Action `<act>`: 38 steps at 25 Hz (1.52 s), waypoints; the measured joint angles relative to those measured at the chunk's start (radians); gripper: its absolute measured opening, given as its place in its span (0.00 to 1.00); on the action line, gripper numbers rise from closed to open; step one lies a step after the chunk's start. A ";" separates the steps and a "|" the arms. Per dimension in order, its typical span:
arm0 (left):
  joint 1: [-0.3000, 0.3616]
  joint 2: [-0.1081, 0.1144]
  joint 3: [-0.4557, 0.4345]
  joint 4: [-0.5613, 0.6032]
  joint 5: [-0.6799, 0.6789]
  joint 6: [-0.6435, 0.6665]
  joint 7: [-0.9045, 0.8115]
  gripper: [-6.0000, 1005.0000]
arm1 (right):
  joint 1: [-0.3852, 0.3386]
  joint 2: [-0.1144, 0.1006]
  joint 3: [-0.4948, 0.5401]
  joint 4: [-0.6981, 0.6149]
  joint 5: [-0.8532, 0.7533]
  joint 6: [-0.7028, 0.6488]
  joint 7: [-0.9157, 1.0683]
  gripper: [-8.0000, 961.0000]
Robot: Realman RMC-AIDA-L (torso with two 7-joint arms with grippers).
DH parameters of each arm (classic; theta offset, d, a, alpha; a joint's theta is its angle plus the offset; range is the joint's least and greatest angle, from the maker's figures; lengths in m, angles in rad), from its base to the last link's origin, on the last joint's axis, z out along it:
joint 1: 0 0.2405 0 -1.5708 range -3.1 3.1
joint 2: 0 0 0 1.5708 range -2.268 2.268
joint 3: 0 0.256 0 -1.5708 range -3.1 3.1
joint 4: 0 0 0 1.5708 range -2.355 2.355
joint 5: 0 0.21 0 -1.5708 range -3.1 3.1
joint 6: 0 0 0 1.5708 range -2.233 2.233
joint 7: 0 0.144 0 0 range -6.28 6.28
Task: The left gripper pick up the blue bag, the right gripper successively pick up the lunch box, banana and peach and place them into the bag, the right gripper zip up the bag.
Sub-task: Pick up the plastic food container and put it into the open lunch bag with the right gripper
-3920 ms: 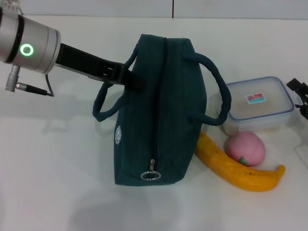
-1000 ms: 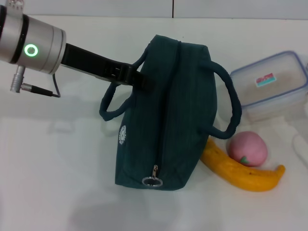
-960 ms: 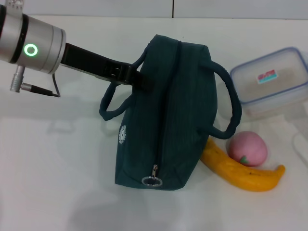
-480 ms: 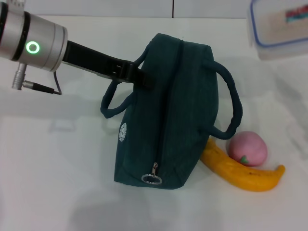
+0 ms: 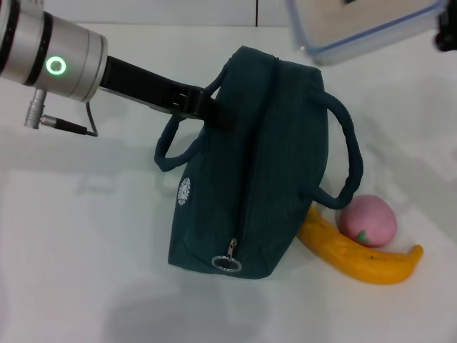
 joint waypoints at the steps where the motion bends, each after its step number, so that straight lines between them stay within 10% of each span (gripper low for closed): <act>1: 0.000 0.000 0.000 0.000 0.000 -0.002 -0.001 0.04 | 0.005 0.000 -0.001 0.007 -0.013 0.015 -0.017 0.10; 21: 0.001 0.001 -0.002 -0.001 0.000 -0.006 -0.001 0.04 | -0.054 -0.001 -0.017 -0.008 -0.321 0.205 -0.183 0.11; 38: 0.004 -0.002 0.000 -0.001 -0.003 -0.006 0.011 0.04 | 0.099 -0.004 -0.079 -0.179 -0.582 0.225 -0.498 0.11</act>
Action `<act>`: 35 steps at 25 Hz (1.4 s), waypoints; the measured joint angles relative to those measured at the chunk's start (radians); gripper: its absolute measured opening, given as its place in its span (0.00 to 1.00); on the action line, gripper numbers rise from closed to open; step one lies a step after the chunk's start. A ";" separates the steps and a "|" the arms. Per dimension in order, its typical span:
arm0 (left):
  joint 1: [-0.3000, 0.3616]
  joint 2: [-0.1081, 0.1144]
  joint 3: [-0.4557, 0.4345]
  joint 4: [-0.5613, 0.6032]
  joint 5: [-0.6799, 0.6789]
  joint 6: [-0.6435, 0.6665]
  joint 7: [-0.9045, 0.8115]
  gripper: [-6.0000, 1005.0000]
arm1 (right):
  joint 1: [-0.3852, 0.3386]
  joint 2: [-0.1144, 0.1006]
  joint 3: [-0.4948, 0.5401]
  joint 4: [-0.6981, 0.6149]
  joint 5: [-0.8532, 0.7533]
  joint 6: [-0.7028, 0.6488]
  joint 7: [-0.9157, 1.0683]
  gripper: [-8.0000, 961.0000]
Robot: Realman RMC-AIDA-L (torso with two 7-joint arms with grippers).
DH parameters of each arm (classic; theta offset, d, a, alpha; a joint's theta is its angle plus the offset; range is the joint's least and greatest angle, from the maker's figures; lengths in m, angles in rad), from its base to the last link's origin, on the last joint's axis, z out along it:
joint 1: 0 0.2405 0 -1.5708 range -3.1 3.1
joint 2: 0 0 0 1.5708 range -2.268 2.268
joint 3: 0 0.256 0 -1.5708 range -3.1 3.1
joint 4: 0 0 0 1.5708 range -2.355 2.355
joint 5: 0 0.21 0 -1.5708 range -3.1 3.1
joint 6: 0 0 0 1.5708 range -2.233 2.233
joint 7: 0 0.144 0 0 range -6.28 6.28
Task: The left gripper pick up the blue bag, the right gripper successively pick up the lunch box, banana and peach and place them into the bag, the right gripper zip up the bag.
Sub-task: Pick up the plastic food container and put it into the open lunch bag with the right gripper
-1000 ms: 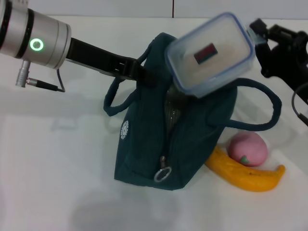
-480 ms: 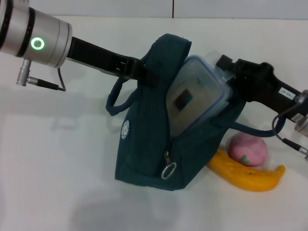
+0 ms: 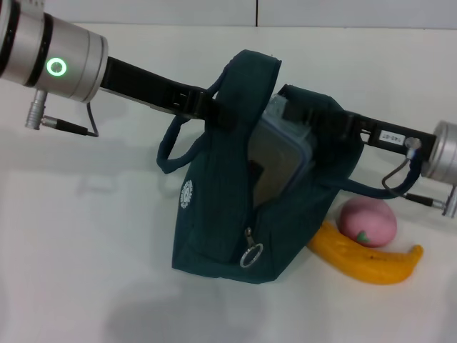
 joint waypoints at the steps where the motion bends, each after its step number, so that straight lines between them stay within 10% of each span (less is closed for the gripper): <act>1: 0.000 0.000 0.000 -0.001 0.002 -0.001 0.003 0.04 | 0.014 0.000 -0.029 -0.022 -0.003 0.003 -0.008 0.11; 19: 0.015 0.002 -0.008 -0.001 0.002 -0.015 0.010 0.04 | 0.095 0.000 -0.233 -0.169 0.015 0.171 -0.027 0.11; 35: 0.017 0.002 -0.008 -0.001 -0.004 -0.026 0.025 0.04 | 0.131 0.004 -0.419 -0.176 0.086 0.052 -0.051 0.14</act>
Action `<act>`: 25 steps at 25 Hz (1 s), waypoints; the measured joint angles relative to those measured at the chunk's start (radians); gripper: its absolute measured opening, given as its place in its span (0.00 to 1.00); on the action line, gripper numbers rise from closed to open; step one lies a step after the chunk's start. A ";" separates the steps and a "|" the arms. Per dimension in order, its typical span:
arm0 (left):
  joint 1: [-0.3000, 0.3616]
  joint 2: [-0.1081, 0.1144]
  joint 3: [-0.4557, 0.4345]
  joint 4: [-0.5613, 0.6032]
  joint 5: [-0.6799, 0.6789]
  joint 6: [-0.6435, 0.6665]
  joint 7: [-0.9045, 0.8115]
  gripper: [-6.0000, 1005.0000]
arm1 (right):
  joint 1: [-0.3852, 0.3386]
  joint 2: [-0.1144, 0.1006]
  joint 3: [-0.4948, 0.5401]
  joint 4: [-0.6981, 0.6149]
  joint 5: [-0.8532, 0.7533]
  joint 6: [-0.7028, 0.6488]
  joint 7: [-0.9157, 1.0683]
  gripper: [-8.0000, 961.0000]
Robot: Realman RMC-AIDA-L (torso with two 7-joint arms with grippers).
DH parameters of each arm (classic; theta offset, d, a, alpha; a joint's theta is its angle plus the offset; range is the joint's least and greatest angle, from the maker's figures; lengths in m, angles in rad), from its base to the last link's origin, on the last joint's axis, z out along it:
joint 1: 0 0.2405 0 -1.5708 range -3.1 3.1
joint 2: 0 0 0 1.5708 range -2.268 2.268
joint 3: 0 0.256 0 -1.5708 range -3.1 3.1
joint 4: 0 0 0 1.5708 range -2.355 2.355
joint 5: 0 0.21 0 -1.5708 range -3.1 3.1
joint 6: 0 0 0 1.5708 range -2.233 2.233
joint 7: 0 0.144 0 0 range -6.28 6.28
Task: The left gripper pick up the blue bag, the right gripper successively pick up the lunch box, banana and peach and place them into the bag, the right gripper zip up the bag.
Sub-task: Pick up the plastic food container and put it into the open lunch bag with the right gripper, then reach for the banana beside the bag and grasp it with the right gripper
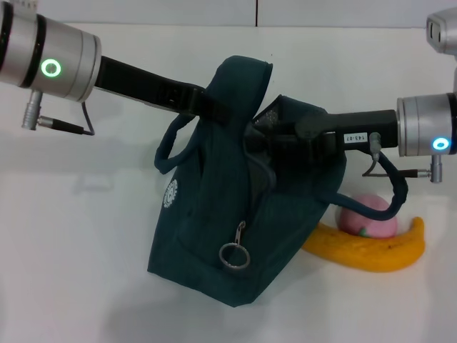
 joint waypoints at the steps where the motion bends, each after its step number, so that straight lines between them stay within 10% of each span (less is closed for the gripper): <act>1: 0.000 0.000 0.000 0.000 0.000 -0.001 0.002 0.04 | 0.001 0.000 -0.001 -0.003 0.003 -0.005 0.001 0.18; 10: -0.008 0.003 -0.005 0.010 -0.033 -0.003 0.016 0.04 | -0.054 -0.008 -0.039 -0.176 0.008 -0.037 0.126 0.48; 25: 0.001 0.005 -0.081 -0.031 -0.052 -0.040 0.090 0.04 | -0.220 -0.010 -0.153 -0.451 0.149 -0.043 0.190 0.49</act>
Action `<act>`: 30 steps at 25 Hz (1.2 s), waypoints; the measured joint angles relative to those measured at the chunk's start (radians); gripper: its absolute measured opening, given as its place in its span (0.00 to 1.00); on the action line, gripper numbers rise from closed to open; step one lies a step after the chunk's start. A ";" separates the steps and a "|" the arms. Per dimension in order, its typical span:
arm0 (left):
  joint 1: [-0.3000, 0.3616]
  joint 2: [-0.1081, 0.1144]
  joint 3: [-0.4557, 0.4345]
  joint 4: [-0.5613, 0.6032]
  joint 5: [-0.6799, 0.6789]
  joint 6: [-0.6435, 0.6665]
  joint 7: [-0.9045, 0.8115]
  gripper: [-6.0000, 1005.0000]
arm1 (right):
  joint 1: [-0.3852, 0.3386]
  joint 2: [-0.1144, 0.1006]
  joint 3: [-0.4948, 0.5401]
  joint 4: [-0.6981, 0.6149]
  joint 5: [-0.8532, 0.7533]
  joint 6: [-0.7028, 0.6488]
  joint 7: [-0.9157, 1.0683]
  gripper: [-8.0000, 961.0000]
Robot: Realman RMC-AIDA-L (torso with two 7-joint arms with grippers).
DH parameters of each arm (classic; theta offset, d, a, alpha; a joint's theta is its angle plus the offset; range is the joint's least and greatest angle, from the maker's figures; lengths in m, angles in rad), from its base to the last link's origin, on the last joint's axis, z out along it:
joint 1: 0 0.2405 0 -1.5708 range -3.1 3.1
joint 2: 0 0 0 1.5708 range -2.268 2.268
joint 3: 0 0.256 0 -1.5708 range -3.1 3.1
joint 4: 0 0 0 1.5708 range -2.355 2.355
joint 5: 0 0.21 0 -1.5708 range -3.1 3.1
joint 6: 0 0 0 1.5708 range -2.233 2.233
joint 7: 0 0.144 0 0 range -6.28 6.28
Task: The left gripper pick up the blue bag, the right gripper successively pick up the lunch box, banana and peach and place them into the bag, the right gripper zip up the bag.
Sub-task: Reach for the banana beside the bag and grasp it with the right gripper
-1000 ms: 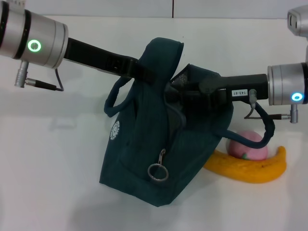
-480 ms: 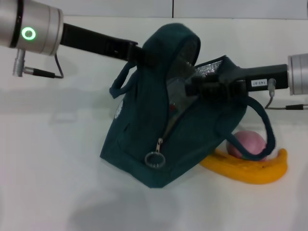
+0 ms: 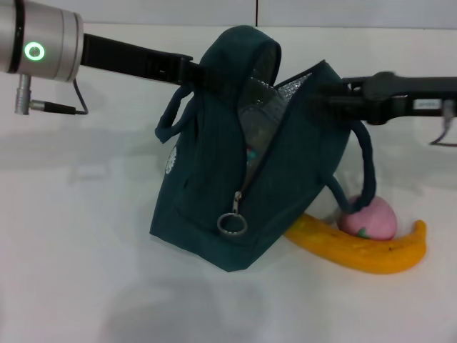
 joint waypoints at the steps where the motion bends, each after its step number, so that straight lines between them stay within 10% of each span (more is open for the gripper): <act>1: 0.001 -0.001 0.000 -0.005 0.003 -0.004 0.003 0.04 | -0.017 -0.001 0.000 -0.034 0.017 -0.029 0.000 0.49; 18: 0.011 0.004 0.000 -0.035 0.007 -0.014 0.010 0.04 | -0.276 0.003 -0.415 -0.961 -0.436 -0.187 0.540 0.50; 30: -0.002 -0.002 0.001 -0.033 0.004 -0.015 0.002 0.04 | -0.125 0.005 -0.623 -0.825 -0.556 -0.186 0.697 0.51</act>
